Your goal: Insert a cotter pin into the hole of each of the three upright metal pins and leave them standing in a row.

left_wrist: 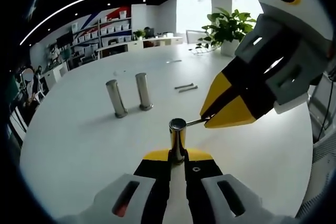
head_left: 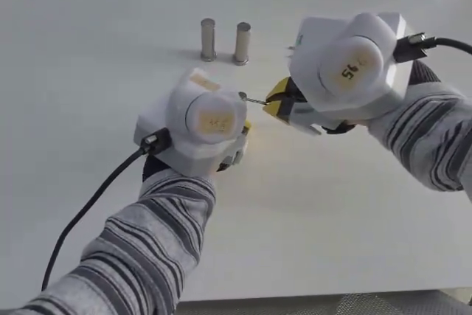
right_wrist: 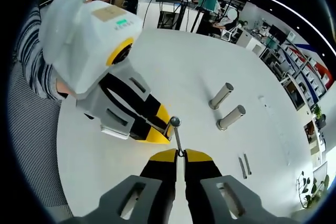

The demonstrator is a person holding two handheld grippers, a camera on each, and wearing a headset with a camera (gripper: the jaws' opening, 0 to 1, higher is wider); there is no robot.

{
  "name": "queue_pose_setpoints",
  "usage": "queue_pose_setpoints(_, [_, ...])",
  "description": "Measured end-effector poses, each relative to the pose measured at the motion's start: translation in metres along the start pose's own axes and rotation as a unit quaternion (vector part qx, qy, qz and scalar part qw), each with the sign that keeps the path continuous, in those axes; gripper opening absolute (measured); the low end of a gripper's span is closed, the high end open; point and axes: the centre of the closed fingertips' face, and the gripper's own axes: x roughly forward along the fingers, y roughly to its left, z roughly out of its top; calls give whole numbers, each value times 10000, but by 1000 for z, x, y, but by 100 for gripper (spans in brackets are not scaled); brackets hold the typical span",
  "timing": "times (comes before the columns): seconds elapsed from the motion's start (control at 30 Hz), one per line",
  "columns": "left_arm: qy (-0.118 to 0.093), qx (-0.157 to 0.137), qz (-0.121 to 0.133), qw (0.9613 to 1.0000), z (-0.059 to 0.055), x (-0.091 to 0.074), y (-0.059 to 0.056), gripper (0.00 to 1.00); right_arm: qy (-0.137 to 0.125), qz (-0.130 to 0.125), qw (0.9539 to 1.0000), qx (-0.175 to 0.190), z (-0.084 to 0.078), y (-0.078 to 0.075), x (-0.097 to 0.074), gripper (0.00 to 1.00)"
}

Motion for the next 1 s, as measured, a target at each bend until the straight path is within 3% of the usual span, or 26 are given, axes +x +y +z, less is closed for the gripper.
queue_pose_setpoints(0.47, [6,-48,58,10000,-1,1,-1,5,-112,62,9998,-171,10,3,-2,0])
queue_pose_setpoints(0.63, [4,-40,72,10000,-2,1,0,5,-167,121,9998,-73,16,4,0,0])
queue_pose_setpoints(0.83, [-3,-22,83,10000,-1,2,0,5,-227,125,9991,-346,21,6,1,0])
queue_pose_setpoints(1.0, [-5,-25,104,9999,-1,2,0,5,-329,85,9989,-318,22,6,-4,7])
